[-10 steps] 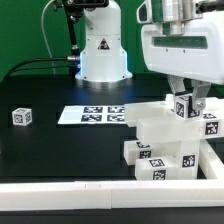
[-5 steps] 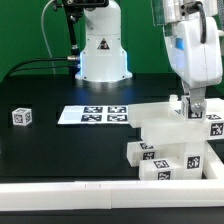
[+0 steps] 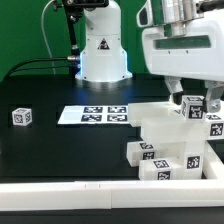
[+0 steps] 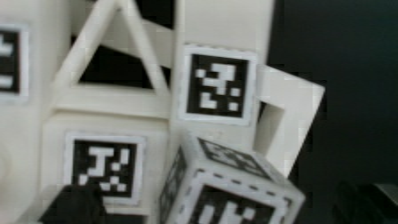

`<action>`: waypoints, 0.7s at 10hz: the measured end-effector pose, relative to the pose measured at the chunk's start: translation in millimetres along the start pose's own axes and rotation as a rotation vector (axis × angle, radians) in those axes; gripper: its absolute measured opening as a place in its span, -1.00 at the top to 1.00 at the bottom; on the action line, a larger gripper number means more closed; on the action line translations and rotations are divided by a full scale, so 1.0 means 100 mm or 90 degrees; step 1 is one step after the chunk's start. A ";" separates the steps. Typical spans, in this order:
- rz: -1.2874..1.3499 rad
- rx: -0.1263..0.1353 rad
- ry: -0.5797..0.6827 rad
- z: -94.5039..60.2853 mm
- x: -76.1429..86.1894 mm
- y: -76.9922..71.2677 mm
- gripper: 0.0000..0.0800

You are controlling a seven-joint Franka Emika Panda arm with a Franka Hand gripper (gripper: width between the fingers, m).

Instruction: Assemble chair

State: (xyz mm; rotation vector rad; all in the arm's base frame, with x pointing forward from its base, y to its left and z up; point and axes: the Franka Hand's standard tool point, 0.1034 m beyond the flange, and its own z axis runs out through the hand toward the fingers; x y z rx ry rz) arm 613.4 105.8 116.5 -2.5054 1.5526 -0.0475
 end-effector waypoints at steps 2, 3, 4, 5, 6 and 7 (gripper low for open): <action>-0.105 -0.001 0.001 0.00 0.01 0.00 -0.62; -0.158 -0.008 0.004 0.00 0.00 0.01 -0.62; -0.287 -0.030 0.015 0.00 -0.02 0.01 -0.62; -0.395 -0.042 0.023 -0.02 -0.01 -0.01 -0.62; -0.476 -0.056 0.025 0.00 -0.01 -0.01 -0.62; -0.480 -0.057 0.024 0.02 -0.02 0.00 -0.33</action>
Offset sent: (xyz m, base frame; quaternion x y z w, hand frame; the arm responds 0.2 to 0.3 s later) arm -0.0021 0.0055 0.0032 -0.0917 0.0376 -0.3892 0.9158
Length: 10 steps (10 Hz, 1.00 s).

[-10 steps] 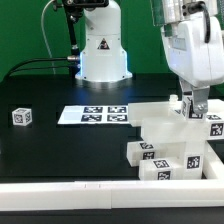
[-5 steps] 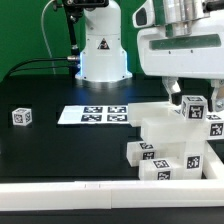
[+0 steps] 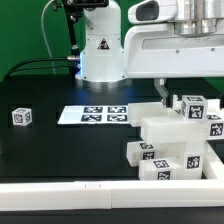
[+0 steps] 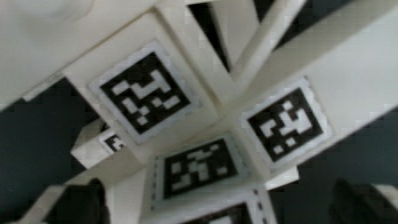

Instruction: Assemble chair

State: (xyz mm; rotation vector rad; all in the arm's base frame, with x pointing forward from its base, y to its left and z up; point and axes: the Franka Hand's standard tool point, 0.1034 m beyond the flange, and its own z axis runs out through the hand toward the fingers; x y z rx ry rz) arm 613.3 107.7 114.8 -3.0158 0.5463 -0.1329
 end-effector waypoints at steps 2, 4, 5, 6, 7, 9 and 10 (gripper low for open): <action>0.014 0.000 0.000 0.00 0.00 0.00 0.01; 0.081 0.001 -0.001 0.00 0.00 0.00 0.30; 0.146 0.001 -0.001 0.00 0.00 0.00 0.30; 0.244 0.001 -0.002 0.00 -0.01 -0.02 0.30; 0.333 0.008 0.011 0.00 -0.01 -0.04 0.30; 0.521 0.026 0.013 0.01 0.02 -0.05 0.30; 0.616 0.039 0.012 0.01 0.05 -0.04 0.30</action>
Offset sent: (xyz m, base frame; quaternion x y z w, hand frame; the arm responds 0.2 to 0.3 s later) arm 0.0000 0.0000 0.0000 0.0000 0.0000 0.1296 0.9916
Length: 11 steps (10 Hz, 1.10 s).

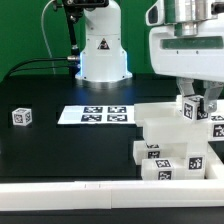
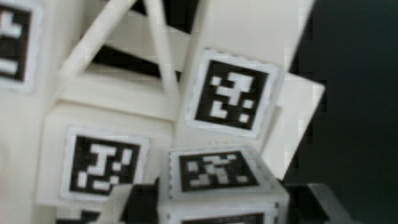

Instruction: Assemble chair

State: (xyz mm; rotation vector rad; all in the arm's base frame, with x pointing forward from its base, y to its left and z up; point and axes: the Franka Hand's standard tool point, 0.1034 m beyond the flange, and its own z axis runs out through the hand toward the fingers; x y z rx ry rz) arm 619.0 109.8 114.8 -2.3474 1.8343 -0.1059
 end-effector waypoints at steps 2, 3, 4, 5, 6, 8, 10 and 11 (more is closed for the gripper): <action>0.111 0.014 -0.011 0.00 -0.01 -0.02 0.30; 0.157 0.014 -0.016 0.01 -0.02 -0.03 0.29; 0.201 0.015 -0.021 0.01 -0.04 -0.03 0.29; 0.234 0.015 -0.027 0.01 -0.06 -0.03 0.29; 0.276 0.014 -0.033 0.01 -0.07 -0.03 0.29; 0.332 0.013 -0.033 0.01 -0.06 -0.03 0.29; 0.324 0.013 -0.033 0.02 -0.06 -0.03 0.28; 0.323 0.013 -0.033 0.02 -0.06 -0.03 -0.27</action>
Offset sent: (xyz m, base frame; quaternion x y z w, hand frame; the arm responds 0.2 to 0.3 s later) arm 0.0015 -0.0006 -0.0002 0.0178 0.0123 0.2289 0.9732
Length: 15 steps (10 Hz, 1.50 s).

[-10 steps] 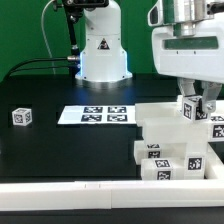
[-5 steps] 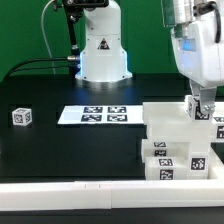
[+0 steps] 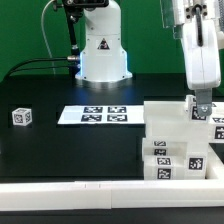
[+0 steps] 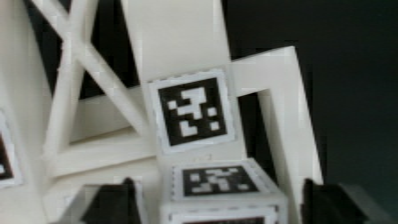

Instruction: Assemble chair

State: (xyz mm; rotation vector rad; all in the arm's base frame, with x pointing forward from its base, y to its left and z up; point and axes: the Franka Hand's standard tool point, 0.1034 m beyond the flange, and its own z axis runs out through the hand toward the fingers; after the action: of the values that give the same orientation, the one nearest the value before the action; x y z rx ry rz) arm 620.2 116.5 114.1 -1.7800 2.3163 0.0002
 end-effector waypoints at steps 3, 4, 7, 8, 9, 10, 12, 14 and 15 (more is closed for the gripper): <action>-0.013 0.000 0.000 0.00 0.00 0.00 -0.60; -0.052 0.004 -0.004 -0.05 0.06 -0.03 -0.60; -0.127 0.020 -0.015 -0.35 0.41 -0.08 -0.62; -0.129 0.021 -0.013 -0.34 0.43 -0.09 -0.62; -0.131 0.019 -0.013 -0.33 0.41 -0.08 -0.62; -0.131 0.019 -0.013 -0.33 0.41 -0.08 -0.62; -0.160 0.018 -0.012 -0.31 0.43 -0.07 -0.62; -0.273 0.012 -0.004 -0.31 0.67 -0.04 -0.62; -0.350 0.010 -0.001 -0.37 0.88 -0.01 -0.62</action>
Offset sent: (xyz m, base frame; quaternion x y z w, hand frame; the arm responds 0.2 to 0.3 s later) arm -0.0069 -0.0232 0.0131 0.0093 -0.0249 -0.0495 0.9984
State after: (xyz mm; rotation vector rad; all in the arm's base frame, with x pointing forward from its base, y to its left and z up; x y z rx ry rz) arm 593.3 27.8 135.0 -2.3370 1.7453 -0.1050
